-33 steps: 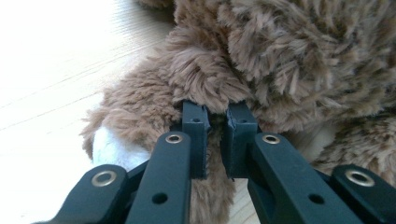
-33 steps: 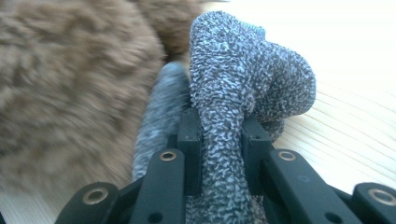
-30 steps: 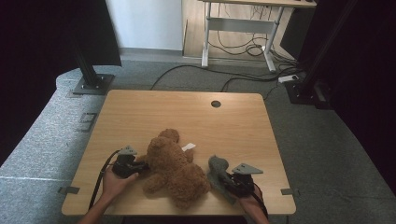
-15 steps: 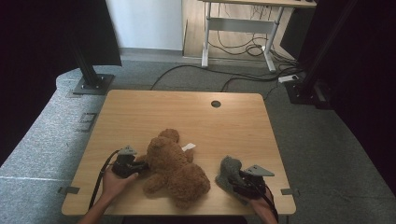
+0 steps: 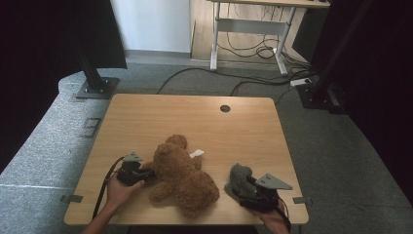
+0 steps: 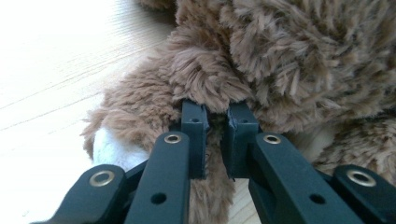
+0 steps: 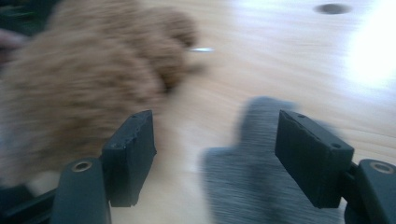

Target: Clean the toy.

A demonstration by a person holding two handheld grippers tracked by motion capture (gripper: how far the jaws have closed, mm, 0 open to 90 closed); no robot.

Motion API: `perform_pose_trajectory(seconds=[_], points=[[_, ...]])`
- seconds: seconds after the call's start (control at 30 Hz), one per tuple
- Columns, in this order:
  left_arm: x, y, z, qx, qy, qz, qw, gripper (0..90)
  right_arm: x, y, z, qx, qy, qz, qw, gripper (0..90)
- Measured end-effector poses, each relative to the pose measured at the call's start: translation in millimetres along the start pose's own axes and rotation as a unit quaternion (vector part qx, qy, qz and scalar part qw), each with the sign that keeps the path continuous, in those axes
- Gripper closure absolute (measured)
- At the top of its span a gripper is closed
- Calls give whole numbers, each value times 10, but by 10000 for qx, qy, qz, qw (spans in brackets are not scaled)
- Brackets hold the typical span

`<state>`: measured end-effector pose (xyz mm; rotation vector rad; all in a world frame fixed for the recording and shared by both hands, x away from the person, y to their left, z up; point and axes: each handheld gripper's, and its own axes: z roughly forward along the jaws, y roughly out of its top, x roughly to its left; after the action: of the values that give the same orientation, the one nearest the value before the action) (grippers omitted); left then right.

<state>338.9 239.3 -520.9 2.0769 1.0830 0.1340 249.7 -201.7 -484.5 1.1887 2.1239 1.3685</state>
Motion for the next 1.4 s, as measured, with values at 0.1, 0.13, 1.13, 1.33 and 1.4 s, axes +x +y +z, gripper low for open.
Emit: perform_pose_trajectory(seconds=[0.1,0.13,1.13,1.33,1.4], points=[[0,-1,-1,-9,0,-5,10000,799,189,-15,115,148,374,-199,9990,283],[1,-1,-1,-9,-3,-6,10000,798,243,-18,151,175,478,-240,9984,283],[172,2,-83,-170,201,-280,9993,790,225,287,957,565,193,-291,9978,374],[261,1,-111,-269,229,-442,9984,790,114,450,1176,634,23,-199,9978,380],[293,5,-114,-310,227,-506,9980,790,68,504,1260,643,-28,-124,9978,384]])
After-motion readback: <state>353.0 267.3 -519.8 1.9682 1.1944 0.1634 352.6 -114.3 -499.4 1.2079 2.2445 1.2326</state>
